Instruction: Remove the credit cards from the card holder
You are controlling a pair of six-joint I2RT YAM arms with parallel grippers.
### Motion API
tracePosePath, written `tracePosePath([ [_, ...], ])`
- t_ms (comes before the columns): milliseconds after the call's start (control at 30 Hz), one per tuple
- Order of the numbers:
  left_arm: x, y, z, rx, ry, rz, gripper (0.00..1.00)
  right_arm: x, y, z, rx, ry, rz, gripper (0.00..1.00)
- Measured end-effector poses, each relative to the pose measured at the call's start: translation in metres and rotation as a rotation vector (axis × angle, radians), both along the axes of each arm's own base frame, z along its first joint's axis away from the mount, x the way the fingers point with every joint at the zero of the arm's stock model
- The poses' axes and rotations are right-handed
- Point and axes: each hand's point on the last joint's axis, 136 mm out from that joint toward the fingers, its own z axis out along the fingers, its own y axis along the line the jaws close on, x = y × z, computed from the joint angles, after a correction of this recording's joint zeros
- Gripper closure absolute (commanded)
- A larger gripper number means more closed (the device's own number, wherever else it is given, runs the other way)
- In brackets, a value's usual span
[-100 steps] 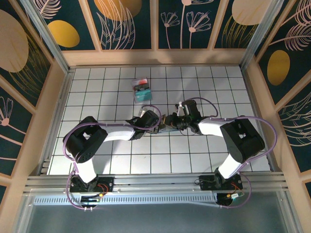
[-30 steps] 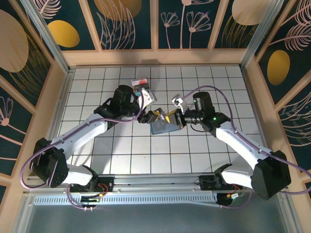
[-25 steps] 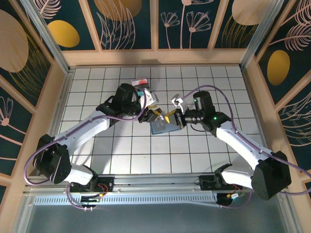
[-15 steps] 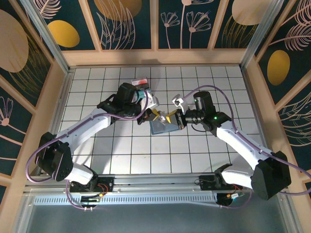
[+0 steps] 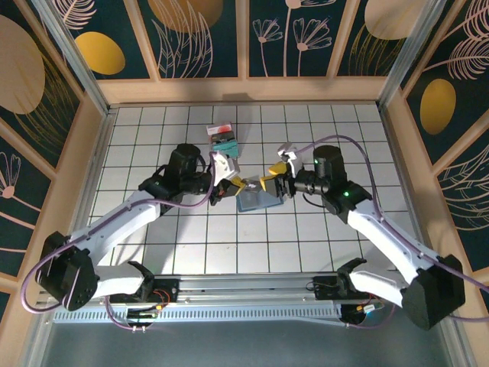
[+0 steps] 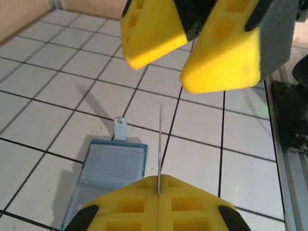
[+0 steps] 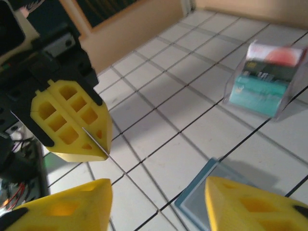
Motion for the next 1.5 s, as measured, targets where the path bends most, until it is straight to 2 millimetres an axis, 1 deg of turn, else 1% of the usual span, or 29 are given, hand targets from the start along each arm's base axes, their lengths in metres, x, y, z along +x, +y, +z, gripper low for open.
tracePosePath([
  [100, 0.004, 0.005, 0.012, -0.082, 0.000, 0.083, 1.00, -0.006, -0.009, 0.009, 0.055, -0.050, -0.040, 0.34],
  [167, 0.005, 0.009, 0.021, -0.148, 0.012, 0.134, 1.00, -0.010, -0.012, 0.011, 0.093, -0.065, -0.051, 0.33],
  [233, 0.005, 0.012, 0.029, -0.210, 0.035, 0.169, 1.00, -0.014, -0.012, 0.013, 0.129, -0.070, -0.047, 0.33],
  [333, 0.004, 0.012, 0.041, -0.290, 0.075, 0.187, 1.00, -0.016, -0.008, 0.019, 0.179, -0.068, -0.015, 0.33],
  [433, 0.001, 0.011, 0.048, -0.347, 0.116, 0.180, 1.00, -0.016, 0.000, 0.023, 0.215, -0.068, 0.032, 0.33],
  [600, -0.006, 0.008, 0.056, -0.398, 0.164, 0.147, 1.00, -0.017, 0.010, 0.017, 0.229, -0.038, 0.099, 0.38],
  [733, -0.013, 0.006, 0.057, -0.420, 0.188, 0.111, 1.00, -0.020, 0.015, 0.022, 0.254, -0.043, 0.142, 0.43],
  [800, -0.015, 0.006, 0.059, -0.431, 0.190, 0.096, 1.00, -0.022, 0.016, 0.026, 0.271, -0.048, 0.164, 0.51],
  [867, -0.018, 0.005, 0.062, -0.442, 0.188, 0.078, 1.00, -0.025, 0.019, 0.031, 0.291, -0.053, 0.197, 0.63],
  [1000, -0.021, 0.005, 0.067, -0.461, 0.179, 0.059, 1.00, -0.030, 0.024, 0.035, 0.317, -0.033, 0.256, 0.98],
  [1033, -0.020, 0.005, 0.068, -0.463, 0.179, 0.060, 1.00, -0.033, 0.024, 0.036, 0.321, -0.029, 0.274, 1.00],
  [1067, -0.019, 0.006, 0.067, -0.463, 0.179, 0.066, 1.00, -0.034, 0.025, 0.037, 0.323, -0.032, 0.286, 1.00],
  [1100, -0.018, 0.006, 0.067, -0.463, 0.179, 0.069, 0.97, -0.035, 0.025, 0.039, 0.326, -0.030, 0.294, 1.00],
  [1233, -0.018, 0.006, 0.066, -0.446, 0.167, 0.070, 0.48, -0.036, 0.025, 0.039, 0.319, -0.027, 0.302, 1.00],
  [1267, -0.017, 0.006, 0.066, -0.432, 0.163, 0.073, 0.40, -0.036, 0.026, 0.038, 0.312, -0.024, 0.301, 1.00],
  [1333, -0.015, 0.006, 0.068, -0.403, 0.146, 0.082, 0.30, -0.034, 0.026, 0.037, 0.295, -0.019, 0.293, 1.00],
  [1367, -0.014, 0.007, 0.072, -0.390, 0.122, 0.089, 0.27, -0.033, 0.026, 0.037, 0.283, -0.019, 0.288, 1.00],
  [1400, -0.012, 0.008, 0.078, -0.382, 0.104, 0.096, 0.25, -0.032, 0.026, 0.036, 0.273, -0.014, 0.285, 1.00],
  [1500, -0.007, 0.010, 0.103, -0.357, 0.027, 0.112, 0.21, -0.028, 0.025, 0.035, 0.234, -0.003, 0.267, 1.00],
])
